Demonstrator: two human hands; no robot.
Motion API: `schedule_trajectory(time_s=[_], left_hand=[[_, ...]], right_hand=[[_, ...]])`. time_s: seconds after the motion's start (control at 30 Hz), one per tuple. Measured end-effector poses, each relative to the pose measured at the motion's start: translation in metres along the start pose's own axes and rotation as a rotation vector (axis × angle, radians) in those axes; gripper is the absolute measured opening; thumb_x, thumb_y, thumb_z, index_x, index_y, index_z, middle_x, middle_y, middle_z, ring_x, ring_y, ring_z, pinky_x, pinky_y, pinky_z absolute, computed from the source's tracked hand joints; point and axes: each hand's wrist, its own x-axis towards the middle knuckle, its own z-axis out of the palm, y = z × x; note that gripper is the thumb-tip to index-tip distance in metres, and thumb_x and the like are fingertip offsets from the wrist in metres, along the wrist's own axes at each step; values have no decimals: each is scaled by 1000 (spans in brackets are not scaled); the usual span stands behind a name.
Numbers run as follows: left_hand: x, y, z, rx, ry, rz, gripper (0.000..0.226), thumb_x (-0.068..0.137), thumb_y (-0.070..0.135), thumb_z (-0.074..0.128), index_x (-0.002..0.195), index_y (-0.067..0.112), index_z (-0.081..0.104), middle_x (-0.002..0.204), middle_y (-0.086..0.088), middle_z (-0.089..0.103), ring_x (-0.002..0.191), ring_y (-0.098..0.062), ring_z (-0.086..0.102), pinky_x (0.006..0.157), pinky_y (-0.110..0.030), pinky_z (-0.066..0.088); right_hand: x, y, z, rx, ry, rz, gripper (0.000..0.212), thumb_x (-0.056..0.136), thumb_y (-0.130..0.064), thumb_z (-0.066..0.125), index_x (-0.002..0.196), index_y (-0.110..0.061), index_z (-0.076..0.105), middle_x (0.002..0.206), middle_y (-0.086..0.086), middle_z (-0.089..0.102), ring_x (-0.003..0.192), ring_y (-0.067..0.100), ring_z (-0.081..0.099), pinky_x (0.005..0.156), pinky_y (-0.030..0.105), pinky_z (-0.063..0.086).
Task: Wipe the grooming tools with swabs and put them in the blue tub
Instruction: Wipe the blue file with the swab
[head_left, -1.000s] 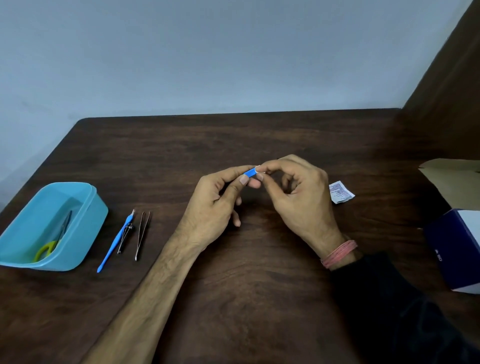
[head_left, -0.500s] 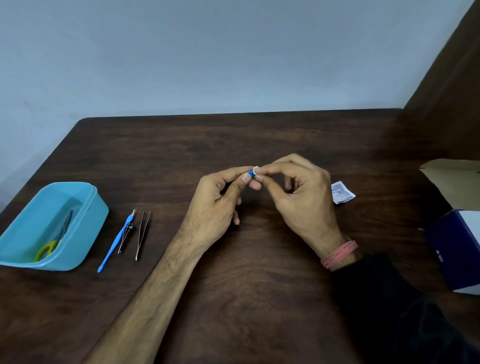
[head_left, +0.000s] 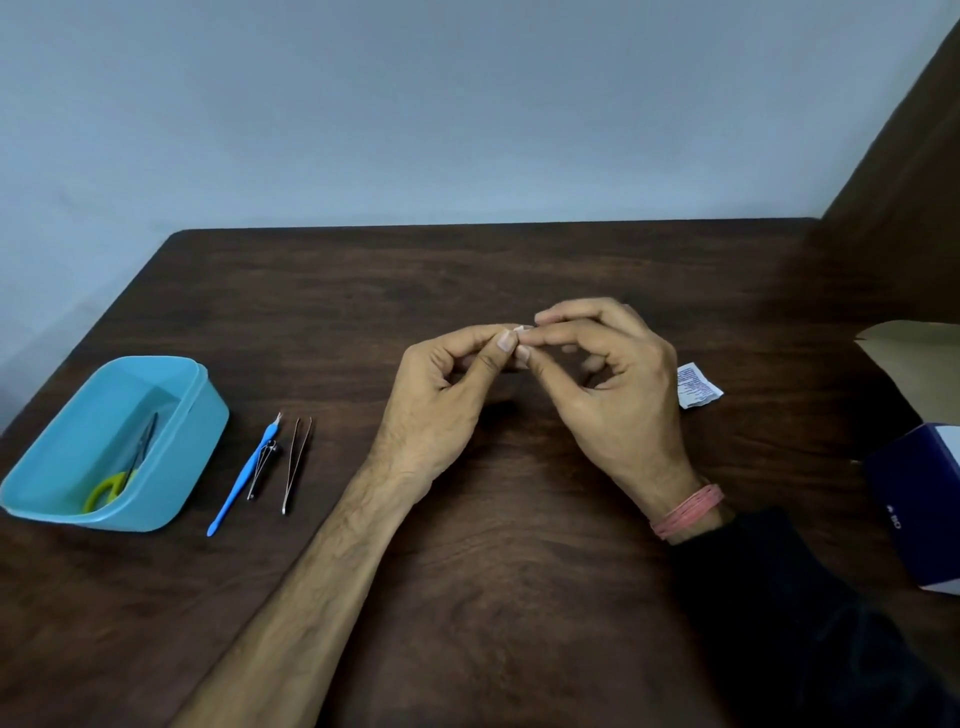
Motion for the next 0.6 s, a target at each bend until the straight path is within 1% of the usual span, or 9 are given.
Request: schedule_trajectory(time_s=[0.03,0.13,0.17,0.27,0.4,0.43,0.5,0.57,0.6], left_hand=[[0,0,0,-2,9,-7,21,111,22,67,122,14,83,115,1,85,116,-16,79,104,-42,64],[0,-3,2,19,5,-32,17,109,20,71,121,21,83,115,4,85,117,-15,78,93,-41,68],[0,-4,2,41,-12,-31,19,110,18,69,123,22,82,117,5,84,118,-14,77,90,-37,67],[2,-4,0,71,-47,-27,26,115,11,59,131,16,79,120,6,83,119,-9,76,83,-27,65],[2,-4,0,61,-18,-43,26,114,11,60,131,15,79,111,3,84,104,-9,77,74,-30,68],[2,-3,0,40,-8,-50,25,113,12,61,130,14,80,110,1,85,99,-9,76,71,-30,68],[2,0,0,-21,6,-69,23,112,13,64,127,13,80,108,-3,86,91,-10,76,63,-29,67],[1,2,1,-54,26,-83,20,110,14,67,124,12,82,105,-6,86,82,-13,76,57,-28,65],[0,3,1,-56,42,-81,18,109,15,70,121,12,83,102,-7,86,77,-13,75,55,-28,64]], right_hand=[[0,0,1,-7,2,6,11,94,-15,91,102,-21,88,105,-9,78,92,15,69,71,20,50],[1,4,3,-1,11,57,11,92,-14,90,99,-23,87,98,-16,79,72,17,62,68,25,47],[1,5,3,3,10,66,11,92,-15,90,99,-23,87,97,-17,79,69,18,60,68,25,46],[1,5,4,-1,14,97,11,92,-18,91,100,-24,86,90,-18,77,62,19,55,65,25,43],[0,3,2,14,15,99,10,93,-19,89,101,-23,85,94,-16,78,58,19,52,62,26,43],[0,3,2,32,14,105,10,93,-18,89,101,-23,85,95,-16,79,58,19,52,60,28,44],[0,3,2,81,13,146,10,93,-18,89,100,-24,85,92,-16,80,54,20,50,55,36,46],[0,4,4,139,11,209,9,93,-20,89,99,-26,85,88,-15,81,49,21,45,51,43,45],[-1,4,4,170,9,231,9,93,-21,90,99,-26,85,89,-15,82,49,25,45,50,44,43]])
